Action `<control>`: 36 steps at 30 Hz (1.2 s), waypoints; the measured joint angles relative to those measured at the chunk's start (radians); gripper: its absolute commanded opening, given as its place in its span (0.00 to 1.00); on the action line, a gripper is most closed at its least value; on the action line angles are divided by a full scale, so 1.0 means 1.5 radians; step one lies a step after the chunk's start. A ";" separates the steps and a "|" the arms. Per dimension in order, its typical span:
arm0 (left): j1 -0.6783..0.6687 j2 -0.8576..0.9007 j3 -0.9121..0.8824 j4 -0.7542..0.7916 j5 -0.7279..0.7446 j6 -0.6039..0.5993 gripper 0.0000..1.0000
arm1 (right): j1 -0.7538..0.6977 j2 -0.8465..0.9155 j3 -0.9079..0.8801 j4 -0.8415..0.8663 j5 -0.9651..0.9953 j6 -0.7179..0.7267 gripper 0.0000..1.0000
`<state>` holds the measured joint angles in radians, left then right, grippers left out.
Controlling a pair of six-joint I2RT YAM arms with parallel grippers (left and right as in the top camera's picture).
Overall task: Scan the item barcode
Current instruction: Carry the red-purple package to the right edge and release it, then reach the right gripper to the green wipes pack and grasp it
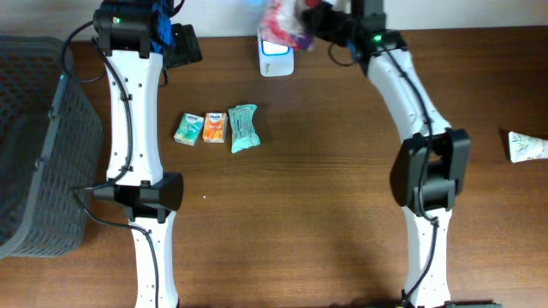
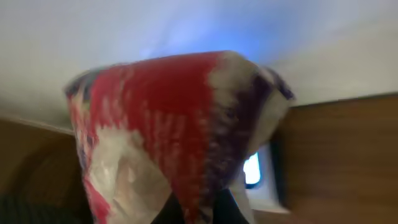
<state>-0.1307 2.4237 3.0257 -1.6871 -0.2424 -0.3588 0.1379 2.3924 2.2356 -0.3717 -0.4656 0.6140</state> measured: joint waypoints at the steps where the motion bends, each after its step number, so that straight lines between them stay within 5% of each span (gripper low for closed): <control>1: 0.000 0.000 0.000 0.000 0.000 0.000 0.99 | -0.041 0.000 -0.001 -0.060 0.000 0.025 0.04; 8: 0.000 0.000 0.000 0.000 0.000 0.000 0.99 | -0.438 0.000 -0.006 -0.387 0.021 0.100 0.04; 10: 0.000 0.000 0.000 0.000 0.000 0.000 0.99 | -0.509 0.000 -0.006 -0.399 0.045 0.099 0.15; 13: 0.000 0.000 0.000 0.000 0.000 0.000 0.99 | -0.559 0.000 -0.006 -0.395 0.125 0.099 0.59; 19: 0.000 0.000 0.000 0.000 0.000 0.000 0.99 | -0.557 -0.013 0.002 -0.434 0.072 -0.001 0.70; 21: 0.000 0.000 0.000 0.000 0.000 0.000 0.99 | -0.532 -0.083 0.004 -0.444 0.000 -0.063 0.72; 23: 0.000 0.000 0.000 0.000 0.000 0.000 0.99 | -0.434 -0.159 0.020 -0.497 -0.172 -0.202 0.98; 26: 0.000 0.000 0.000 0.000 0.000 0.000 0.99 | -0.192 -0.156 -0.003 -0.515 -0.186 -0.310 0.99; 29: 0.000 0.000 0.000 0.000 0.000 0.000 0.99 | 0.058 -0.095 -0.005 -0.450 -0.064 -0.314 0.99; 33: 0.000 0.000 0.000 -0.001 0.000 0.000 0.99 | 0.163 0.019 -0.007 -0.390 -0.072 -0.259 0.98; 36: 0.000 0.000 0.000 0.000 0.000 0.000 0.99 | 0.205 0.078 -0.007 -0.365 -0.077 -0.228 0.83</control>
<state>-0.1307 2.4237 3.0257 -1.6875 -0.2424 -0.3584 0.4458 2.5099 2.2250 -0.9188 -0.5808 0.2718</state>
